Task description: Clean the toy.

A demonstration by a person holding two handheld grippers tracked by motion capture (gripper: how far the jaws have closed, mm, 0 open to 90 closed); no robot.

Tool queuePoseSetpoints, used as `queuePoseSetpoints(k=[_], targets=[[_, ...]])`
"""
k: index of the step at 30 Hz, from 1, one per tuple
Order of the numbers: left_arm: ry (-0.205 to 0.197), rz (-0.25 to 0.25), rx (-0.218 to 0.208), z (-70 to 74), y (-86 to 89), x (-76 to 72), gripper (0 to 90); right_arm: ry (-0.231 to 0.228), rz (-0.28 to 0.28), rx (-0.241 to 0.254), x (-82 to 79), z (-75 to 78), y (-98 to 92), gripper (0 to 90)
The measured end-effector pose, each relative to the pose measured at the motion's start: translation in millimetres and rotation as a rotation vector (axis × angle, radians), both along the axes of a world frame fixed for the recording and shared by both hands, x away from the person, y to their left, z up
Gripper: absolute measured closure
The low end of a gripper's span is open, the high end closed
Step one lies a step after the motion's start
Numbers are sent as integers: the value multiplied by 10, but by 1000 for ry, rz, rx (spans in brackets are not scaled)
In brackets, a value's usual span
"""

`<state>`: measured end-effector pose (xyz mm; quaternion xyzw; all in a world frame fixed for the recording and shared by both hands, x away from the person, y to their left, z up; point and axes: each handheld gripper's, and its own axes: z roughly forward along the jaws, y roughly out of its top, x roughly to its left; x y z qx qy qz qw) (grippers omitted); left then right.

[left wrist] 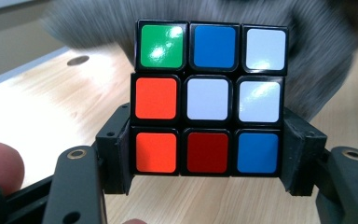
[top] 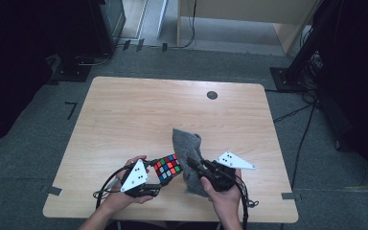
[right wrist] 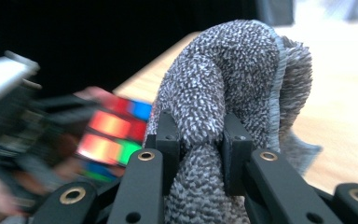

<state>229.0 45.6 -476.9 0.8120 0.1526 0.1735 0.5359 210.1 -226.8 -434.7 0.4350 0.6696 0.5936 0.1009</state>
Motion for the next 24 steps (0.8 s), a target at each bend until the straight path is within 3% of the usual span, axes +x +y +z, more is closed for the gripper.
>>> queuePoseSetpoints(k=[2,5,7,8,11,12,15,18,21,22,24], targets=[[0,-6,1,2,-19,-8,341,-33,65,0,-73,85,121,743],[-4,-11,-3,25,-17,-32,341,-26,112,-36,-105,90,267,743],[-9,-7,-4,48,5,-38,341,-18,108,-22,-74,40,253,743],[-12,-5,-1,53,12,-35,341,-3,81,-30,-45,4,213,744],[-9,-3,-7,49,21,-22,341,31,6,-99,4,-73,122,745],[-6,-3,-11,48,20,-14,341,42,-6,-93,12,-85,89,745],[-6,12,14,23,8,1,341,4,9,-42,-27,3,63,744],[-2,16,16,15,6,7,340,-48,92,-5,-115,143,174,743],[5,5,-12,59,17,-5,340,-29,136,-20,-123,111,282,743],[0,10,-2,67,18,-10,340,-24,135,-21,-114,81,289,742],[6,1,-16,66,50,-6,340,-3,124,13,-71,16,240,743]])
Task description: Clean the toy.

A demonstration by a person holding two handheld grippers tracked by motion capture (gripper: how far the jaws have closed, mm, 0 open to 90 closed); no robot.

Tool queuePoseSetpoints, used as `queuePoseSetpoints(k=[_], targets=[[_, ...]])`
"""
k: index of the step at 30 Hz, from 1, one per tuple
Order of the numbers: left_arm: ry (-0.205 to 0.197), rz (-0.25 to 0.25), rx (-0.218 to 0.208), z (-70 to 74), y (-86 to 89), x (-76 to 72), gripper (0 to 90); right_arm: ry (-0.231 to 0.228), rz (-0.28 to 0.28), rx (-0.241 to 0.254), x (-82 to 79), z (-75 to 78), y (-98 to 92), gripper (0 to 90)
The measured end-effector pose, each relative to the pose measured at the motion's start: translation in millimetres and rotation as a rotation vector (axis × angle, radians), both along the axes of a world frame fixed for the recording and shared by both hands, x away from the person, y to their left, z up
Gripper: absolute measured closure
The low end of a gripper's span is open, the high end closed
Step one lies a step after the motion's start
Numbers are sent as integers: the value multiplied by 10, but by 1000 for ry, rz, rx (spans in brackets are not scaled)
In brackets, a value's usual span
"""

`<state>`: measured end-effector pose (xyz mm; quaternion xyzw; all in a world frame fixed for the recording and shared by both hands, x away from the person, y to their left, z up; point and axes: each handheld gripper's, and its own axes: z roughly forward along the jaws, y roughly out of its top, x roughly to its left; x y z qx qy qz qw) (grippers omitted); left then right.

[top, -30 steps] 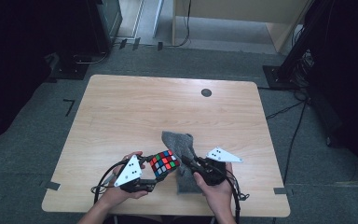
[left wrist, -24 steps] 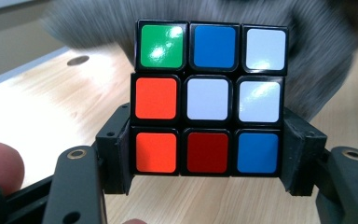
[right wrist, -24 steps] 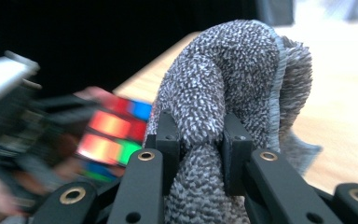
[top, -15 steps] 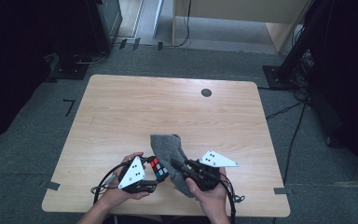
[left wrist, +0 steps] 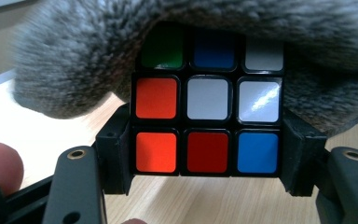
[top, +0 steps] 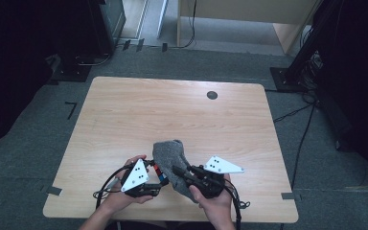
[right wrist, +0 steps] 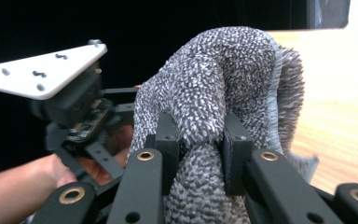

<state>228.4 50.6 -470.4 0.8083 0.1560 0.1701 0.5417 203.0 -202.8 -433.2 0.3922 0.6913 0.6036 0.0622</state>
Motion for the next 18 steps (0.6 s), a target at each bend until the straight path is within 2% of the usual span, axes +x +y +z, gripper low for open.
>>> queuePoseSetpoints(k=[1,2,3,4,6,8,10,12,13,14,15,16,18], targets=[[6,-4,-16,0,20,9,341,0,-30,-37,18,-20,-29,744],[11,-6,-28,6,33,18,340,-9,-75,-100,39,-40,-69,744],[10,-6,-32,9,39,23,340,6,-99,-114,58,-55,-111,744],[4,-4,-30,10,40,28,340,17,-108,-97,69,-62,-148,744],[-4,2,-2,-9,27,33,341,12,-112,-41,58,-24,-213,743],[-3,0,14,-36,9,32,340,-16,-70,1,25,53,-190,743],[-4,-2,8,-32,-10,22,340,-34,-5,26,-18,105,-99,742],[2,-16,-16,1,-12,6,340,-25,36,7,-37,100,10,742],[-1,-11,-13,21,-13,-6,340,-25,38,-2,-29,80,29,741],[2,-13,-13,29,-5,-5,340,-14,39,35,-13,41,12,742],[21,-22,-31,35,14,6,340,1,36,54,3,21,-9,742],[39,-29,-51,37,37,21,340,1,24,44,24,-3,-43,742],[56,-31,-88,38,77,53,340,-7,-29,-22,58,-36,-113,743]])
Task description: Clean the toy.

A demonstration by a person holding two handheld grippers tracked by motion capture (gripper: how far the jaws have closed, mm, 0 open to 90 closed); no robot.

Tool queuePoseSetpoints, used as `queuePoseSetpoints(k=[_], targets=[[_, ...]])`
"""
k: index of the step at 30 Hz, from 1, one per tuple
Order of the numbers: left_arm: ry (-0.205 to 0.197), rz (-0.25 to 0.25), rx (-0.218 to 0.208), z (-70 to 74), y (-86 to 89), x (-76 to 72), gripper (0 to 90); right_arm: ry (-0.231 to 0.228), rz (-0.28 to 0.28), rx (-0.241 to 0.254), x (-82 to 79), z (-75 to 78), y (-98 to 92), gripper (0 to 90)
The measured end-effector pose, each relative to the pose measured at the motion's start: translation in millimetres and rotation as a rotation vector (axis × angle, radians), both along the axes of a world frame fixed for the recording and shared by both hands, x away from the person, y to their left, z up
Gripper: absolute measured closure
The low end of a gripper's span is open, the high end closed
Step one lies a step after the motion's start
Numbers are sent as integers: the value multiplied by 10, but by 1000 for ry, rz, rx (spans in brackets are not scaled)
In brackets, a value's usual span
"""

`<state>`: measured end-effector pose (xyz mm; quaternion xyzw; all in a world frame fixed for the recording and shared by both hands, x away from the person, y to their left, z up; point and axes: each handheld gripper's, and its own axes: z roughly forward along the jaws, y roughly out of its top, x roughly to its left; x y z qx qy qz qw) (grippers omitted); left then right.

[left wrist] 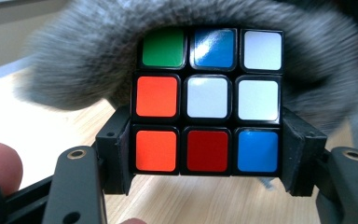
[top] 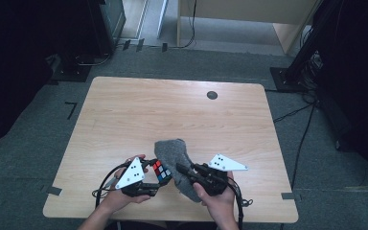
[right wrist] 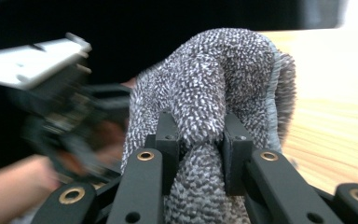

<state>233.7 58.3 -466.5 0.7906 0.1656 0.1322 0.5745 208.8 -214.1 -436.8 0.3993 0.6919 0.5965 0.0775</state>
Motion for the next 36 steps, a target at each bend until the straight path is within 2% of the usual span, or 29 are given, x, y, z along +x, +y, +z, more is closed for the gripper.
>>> queuePoseSetpoints(k=[1,2,4,6,9,12,16,20,23,25,26,28,29,30,32,34,36], targets=[[0,2,-8,4,12,7,340,15,-38,-30,29,-27,-59,743],[1,5,-22,11,25,14,340,26,-55,-25,43,-43,-97,742],[8,9,-48,29,54,27,340,46,-72,31,61,-67,-177,741],[32,10,-88,40,87,51,340,30,-52,60,51,-54,-167,741],[94,-7,-169,48,148,99,340,15,-9,74,36,-56,-79,742],[115,-17,-203,56,174,106,340,29,18,133,53,-82,-66,743],[133,-25,-239,72,181,111,340,64,28,176,64,-141,-62,742],[148,-39,-282,91,193,110,340,101,57,187,66,-228,30,745],[158,-35,-301,104,234,129,340,113,81,163,60,-281,101,745],[159,-29,-311,111,252,139,340,122,109,121,66,-313,146,744],[160,-27,-314,113,256,141,340,128,121,78,66,-328,183,743],[158,-21,-310,115,264,141,340,128,126,32,66,-336,209,742],[154,-16,-305,113,273,145,340,124,120,28,69,-327,199,742],[152,-15,-302,112,282,151,340,118,98,39,78,-296,156,742],[150,-11,-296,109,285,154,340,88,50,118,79,-225,36,742],[155,-23,-295,104,263,149,340,55,16,175,57,-152,-55,741],[158,-35,-295,104,220,128,340,35,25,180,47,-137,-53,740]])
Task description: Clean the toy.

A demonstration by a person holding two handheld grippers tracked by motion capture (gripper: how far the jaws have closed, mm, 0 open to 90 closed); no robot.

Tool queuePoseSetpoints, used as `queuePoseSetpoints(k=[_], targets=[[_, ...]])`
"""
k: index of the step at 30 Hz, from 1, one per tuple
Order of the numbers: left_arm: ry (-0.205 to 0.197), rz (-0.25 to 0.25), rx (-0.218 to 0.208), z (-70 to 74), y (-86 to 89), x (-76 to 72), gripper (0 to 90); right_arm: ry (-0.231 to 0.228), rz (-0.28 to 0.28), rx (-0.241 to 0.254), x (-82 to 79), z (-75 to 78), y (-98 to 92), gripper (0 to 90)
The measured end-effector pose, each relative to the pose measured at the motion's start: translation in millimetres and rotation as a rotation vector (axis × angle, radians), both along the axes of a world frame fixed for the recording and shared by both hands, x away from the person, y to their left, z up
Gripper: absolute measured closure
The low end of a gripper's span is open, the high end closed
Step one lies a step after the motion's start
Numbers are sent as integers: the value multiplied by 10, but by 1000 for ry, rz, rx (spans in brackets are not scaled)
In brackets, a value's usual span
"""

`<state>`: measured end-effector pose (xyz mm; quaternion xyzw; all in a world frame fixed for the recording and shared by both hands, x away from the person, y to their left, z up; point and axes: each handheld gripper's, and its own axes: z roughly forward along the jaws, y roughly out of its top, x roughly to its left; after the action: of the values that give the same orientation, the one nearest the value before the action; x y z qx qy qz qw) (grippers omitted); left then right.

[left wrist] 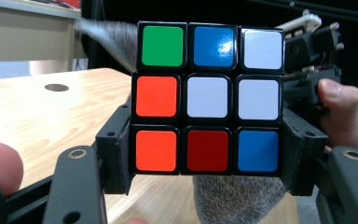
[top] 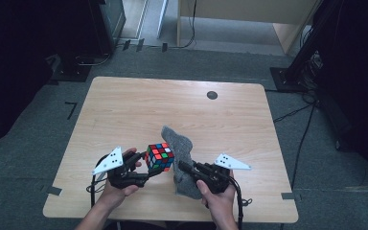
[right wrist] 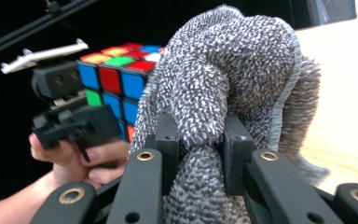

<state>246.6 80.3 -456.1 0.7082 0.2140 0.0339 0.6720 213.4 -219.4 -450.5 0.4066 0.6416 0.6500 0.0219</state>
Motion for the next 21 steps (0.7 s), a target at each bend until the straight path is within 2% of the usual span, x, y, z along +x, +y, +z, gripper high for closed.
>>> queuePoseSetpoints(k=[5,8,10,12,14,16,18,20,21], targets=[[-5,2,2,14,2,-10,340,44,56,-25,10,-123,129,740],[-4,16,-10,30,48,10,340,67,119,-87,24,-186,206,740],[-8,24,-10,38,69,18,340,56,113,-123,26,-172,219,740],[-6,24,-8,33,81,23,340,39,80,-110,31,-129,170,740],[-6,21,1,20,68,22,340,13,32,-43,29,-60,69,740],[-6,7,5,14,35,14,340,-18,20,-9,10,-11,19,739],[-7,0,4,18,11,1,340,-16,58,-19,4,-33,73,739],[-7,17,0,30,31,3,340,-6,78,-51,-2,-85,143,738],[-13,32,-4,39,54,9,340,17,105,-80,13,-127,178,736]])
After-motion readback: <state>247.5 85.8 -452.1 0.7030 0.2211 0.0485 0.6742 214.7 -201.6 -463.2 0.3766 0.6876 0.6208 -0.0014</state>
